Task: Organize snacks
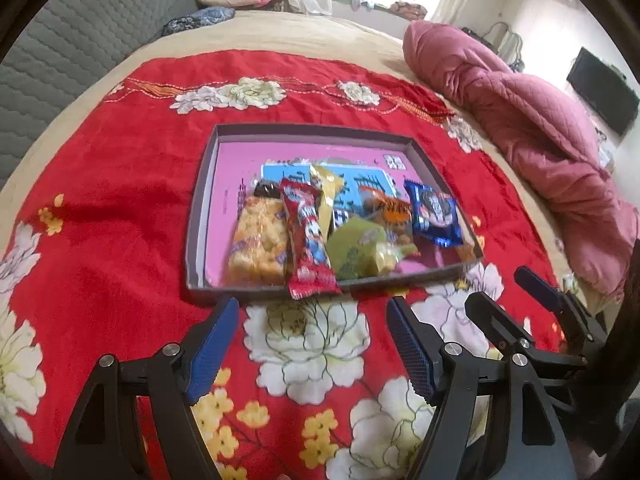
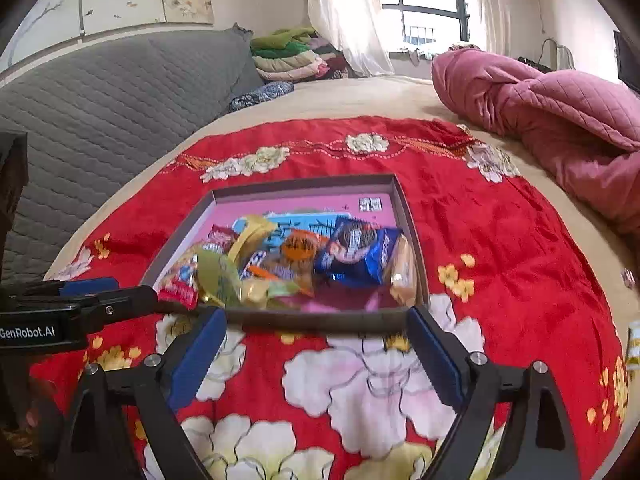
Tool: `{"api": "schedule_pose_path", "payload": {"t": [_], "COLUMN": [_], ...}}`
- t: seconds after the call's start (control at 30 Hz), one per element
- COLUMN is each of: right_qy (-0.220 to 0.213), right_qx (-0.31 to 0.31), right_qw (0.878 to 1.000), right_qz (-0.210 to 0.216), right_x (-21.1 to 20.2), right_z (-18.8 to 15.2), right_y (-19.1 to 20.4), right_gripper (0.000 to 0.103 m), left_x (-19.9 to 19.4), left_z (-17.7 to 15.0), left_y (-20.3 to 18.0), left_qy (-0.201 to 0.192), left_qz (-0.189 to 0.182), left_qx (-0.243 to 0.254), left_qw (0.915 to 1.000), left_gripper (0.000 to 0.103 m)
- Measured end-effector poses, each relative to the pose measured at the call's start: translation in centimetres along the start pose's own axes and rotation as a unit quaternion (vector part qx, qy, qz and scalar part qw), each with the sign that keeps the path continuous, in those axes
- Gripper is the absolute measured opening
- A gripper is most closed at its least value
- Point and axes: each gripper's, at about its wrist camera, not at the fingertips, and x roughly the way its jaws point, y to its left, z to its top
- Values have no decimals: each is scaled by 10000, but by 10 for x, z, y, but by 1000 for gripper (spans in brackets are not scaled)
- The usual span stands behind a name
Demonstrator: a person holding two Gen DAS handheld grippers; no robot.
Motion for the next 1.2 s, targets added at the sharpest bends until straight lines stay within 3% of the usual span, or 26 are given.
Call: {"api": "schedule_pose_path", "payload": {"t": [0.3,1.2], "right_qy": [103,210], "right_qx": [-2,77], "right_qw": [9994,9988], "right_qz": [-315,-440], "right_x": [-14,-17], "right_z": [-14,-20], "right_y": [1,-2], "right_gripper": [93,94], "left_x": [7,2], "left_z": [-23,-25], "left_y": [-8,-9], "left_qy": [409,404], "left_qz": [99,208], "left_qx": [0,-71], "left_qw": [9991,9989], "left_gripper": [77,77]}}
